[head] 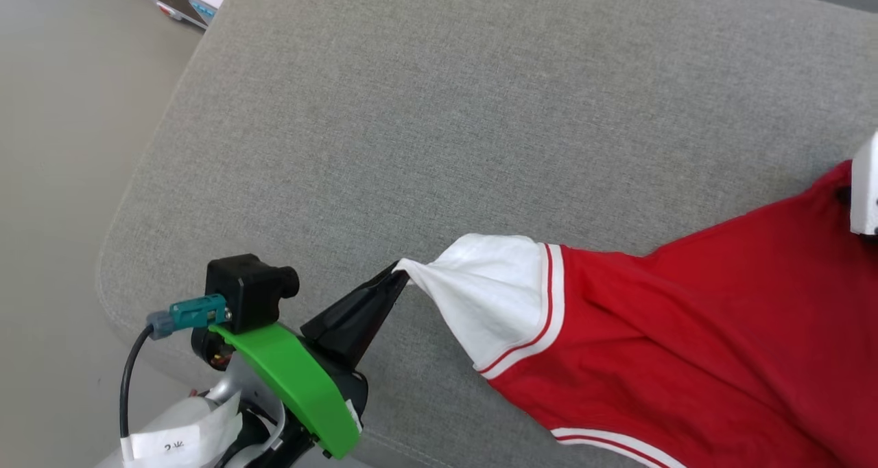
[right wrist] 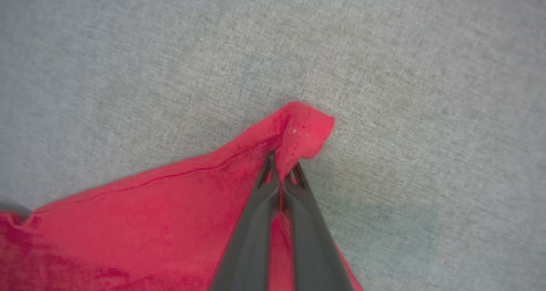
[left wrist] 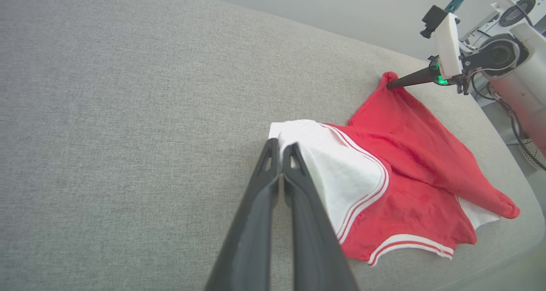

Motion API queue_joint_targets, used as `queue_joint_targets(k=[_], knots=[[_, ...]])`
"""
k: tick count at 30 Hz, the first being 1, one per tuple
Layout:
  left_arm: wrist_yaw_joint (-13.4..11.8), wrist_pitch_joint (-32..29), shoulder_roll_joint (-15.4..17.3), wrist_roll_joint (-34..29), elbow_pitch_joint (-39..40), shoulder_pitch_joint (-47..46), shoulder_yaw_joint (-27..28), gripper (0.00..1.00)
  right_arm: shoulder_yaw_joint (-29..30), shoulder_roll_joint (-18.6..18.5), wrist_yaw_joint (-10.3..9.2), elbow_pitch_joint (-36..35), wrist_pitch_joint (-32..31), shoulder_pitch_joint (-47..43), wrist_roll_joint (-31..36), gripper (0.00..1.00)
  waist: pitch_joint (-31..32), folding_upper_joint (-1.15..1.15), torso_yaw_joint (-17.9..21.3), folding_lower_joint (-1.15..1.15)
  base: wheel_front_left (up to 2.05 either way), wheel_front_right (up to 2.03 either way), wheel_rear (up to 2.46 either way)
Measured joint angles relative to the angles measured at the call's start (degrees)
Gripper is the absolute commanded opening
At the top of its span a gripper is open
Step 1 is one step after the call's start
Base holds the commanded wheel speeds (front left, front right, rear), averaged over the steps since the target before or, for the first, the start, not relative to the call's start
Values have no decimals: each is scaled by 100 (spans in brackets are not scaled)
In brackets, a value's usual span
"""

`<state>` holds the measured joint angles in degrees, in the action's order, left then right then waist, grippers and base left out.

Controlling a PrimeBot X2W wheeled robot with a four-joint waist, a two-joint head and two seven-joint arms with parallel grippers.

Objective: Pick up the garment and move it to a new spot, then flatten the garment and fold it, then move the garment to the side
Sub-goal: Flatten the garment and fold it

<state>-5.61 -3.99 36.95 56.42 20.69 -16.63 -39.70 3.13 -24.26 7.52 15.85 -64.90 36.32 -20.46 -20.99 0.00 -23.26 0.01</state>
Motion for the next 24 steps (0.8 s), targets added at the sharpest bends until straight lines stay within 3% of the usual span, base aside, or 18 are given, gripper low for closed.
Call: queue_joint_targets(k=[10,24], knots=[[-375,15,265,3,266,19,307,0,-75,26,0,119,965,8,-495,0,655,0,292,0,0,0,0],[-873,-10,787,-1,746,-259,1136,0,-183,-103,0,-787,1457,192,-1183,0,1403,0,1278,-1,0,0,0]])
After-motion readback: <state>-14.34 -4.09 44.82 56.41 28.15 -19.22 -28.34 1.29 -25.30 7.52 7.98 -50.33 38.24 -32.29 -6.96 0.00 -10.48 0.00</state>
